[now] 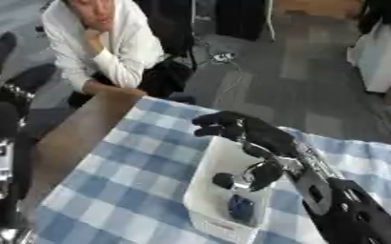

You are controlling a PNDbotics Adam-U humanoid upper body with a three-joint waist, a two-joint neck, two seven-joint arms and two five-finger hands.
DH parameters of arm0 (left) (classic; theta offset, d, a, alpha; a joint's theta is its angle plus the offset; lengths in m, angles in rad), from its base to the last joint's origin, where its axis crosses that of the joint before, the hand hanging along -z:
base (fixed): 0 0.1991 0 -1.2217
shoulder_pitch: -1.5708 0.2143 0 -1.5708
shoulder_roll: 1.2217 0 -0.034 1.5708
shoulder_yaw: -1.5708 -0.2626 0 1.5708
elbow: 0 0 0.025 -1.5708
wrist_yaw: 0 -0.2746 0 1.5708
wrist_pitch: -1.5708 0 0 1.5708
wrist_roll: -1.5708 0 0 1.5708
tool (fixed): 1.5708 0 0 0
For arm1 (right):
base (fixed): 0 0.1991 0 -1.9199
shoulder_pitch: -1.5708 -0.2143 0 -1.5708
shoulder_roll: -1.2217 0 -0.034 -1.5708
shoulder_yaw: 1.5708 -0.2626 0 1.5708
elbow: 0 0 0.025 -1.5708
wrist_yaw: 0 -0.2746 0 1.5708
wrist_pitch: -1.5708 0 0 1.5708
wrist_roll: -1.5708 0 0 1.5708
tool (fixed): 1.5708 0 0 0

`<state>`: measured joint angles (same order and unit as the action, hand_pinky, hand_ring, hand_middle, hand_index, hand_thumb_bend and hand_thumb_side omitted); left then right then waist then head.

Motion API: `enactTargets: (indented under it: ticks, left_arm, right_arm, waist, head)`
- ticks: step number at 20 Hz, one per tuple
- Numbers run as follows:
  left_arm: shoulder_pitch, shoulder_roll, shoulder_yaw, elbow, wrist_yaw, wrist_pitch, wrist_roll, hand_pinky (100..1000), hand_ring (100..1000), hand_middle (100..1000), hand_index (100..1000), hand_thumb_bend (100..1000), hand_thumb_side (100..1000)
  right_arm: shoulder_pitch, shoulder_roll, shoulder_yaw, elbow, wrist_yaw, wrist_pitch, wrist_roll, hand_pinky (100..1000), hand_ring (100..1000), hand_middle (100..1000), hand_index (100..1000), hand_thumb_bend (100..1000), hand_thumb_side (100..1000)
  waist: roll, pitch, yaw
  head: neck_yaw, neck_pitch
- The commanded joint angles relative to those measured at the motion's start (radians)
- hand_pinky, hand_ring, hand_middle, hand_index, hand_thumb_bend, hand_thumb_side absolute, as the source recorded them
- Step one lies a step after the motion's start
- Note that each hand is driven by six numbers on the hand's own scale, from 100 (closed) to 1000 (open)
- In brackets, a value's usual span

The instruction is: Pick up objects on the table and place them in the box.

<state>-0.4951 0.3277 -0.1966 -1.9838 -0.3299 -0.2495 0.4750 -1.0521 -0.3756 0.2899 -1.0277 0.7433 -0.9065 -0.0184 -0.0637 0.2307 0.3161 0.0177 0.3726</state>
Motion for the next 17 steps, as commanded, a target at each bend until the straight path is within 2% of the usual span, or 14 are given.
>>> enactTargets:
  ticks: [1,3,4,5,6,10,14,15,16,17]
  left_arm:
    - [-0.012,0.003,0.000,-0.016,0.001,-0.001,-0.001,877,776,986,987,100,873]
    - [-0.010,0.004,0.000,-0.016,0.000,0.000,-0.001,877,776,986,987,100,873]
    - [-0.009,0.005,0.001,-0.016,0.000,0.000,-0.001,877,776,987,987,100,873]
    - [-0.008,0.006,0.001,-0.016,0.000,0.000,-0.001,877,776,987,987,100,873]
    - [-0.006,0.008,0.002,-0.016,-0.002,0.001,0.000,877,776,987,987,100,872]
    - [0.007,0.021,0.010,-0.016,-0.010,0.003,0.007,877,776,986,986,100,872]
    - [0.034,0.041,0.021,-0.016,-0.021,0.011,0.019,877,775,987,986,100,873]
    - [0.041,0.045,0.023,-0.016,-0.024,0.013,0.021,876,775,987,986,100,873]
    - [0.050,0.050,0.025,-0.016,-0.027,0.016,0.023,877,774,987,985,100,874]
    - [0.058,0.055,0.026,-0.016,-0.030,0.019,0.026,877,774,987,985,100,873]
  right_arm:
    - [-0.011,-0.027,-0.007,-0.026,0.001,0.000,-0.008,891,834,899,897,477,1000]
    - [-0.006,-0.028,-0.009,-0.031,-0.007,0.000,-0.014,883,832,898,896,476,1000]
    - [0.000,-0.029,-0.009,-0.038,-0.019,0.000,-0.018,878,835,899,898,481,1000]
    - [0.010,-0.030,-0.008,-0.050,-0.036,0.000,-0.022,857,829,900,905,542,1000]
    - [0.030,-0.034,-0.004,-0.077,-0.070,0.000,-0.027,850,827,897,907,480,1000]
    - [0.139,-0.087,0.004,-0.284,-0.273,0.010,-0.018,827,815,864,887,447,1000]
    - [0.294,-0.141,-0.036,-0.555,-0.456,0.100,0.050,819,799,827,826,406,1000]
    - [0.329,-0.150,-0.054,-0.621,-0.483,0.127,0.074,818,798,831,822,696,1000]
    - [0.374,-0.149,-0.078,-0.684,-0.508,0.152,0.091,795,782,809,803,370,1000]
    - [0.421,-0.143,-0.105,-0.750,-0.536,0.180,0.104,786,779,804,795,348,1000]
  waist:
    - [0.004,-0.022,0.000]
    - [0.004,-0.023,-0.001]
    - [0.005,-0.024,-0.003]
    - [0.004,-0.024,-0.004]
    - [0.004,-0.024,-0.007]
    - [0.006,-0.023,-0.027]
    - [0.014,-0.026,-0.064]
    - [0.016,-0.027,-0.071]
    - [0.018,-0.030,-0.083]
    - [0.021,-0.032,-0.093]
  head:
    - [0.010,-0.010]
    - [0.008,-0.017]
    - [0.001,-0.033]
    - [-0.009,-0.052]
    - [-0.024,-0.086]
    - [-0.058,-0.219]
    - [-0.054,-0.325]
    - [-0.054,-0.343]
    - [-0.054,-0.369]
    - [-0.055,-0.393]
